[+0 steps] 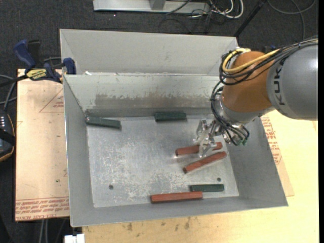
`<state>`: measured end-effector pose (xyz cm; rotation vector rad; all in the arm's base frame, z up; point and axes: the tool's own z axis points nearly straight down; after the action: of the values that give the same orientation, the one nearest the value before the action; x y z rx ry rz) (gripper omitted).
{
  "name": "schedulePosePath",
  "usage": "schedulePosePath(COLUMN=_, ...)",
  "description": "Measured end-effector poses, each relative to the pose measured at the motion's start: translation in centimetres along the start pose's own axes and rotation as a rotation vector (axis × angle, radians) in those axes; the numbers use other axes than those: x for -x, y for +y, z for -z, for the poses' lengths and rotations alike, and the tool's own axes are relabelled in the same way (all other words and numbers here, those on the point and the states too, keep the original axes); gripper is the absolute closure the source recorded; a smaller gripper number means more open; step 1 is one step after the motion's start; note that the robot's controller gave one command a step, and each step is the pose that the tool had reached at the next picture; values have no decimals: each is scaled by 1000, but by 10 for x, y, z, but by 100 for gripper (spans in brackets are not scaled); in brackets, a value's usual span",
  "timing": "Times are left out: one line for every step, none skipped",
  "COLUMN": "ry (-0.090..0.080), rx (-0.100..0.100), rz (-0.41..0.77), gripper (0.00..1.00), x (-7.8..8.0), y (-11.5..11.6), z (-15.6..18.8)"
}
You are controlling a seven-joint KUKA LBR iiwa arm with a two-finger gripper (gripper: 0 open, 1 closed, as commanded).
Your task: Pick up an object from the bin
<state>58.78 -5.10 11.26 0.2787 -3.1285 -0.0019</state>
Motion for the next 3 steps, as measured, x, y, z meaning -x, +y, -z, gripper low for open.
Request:
schedulePosePath(ry=-2, rx=-1, rz=0, gripper=100, x=0, y=0, z=19)
schedulePosePath(ry=-2, rx=-1, rz=0, gripper=100, x=0, y=0, z=32)
schedulePosePath(ry=-3, rx=-1, rz=0, gripper=100, x=1, y=0, z=45)
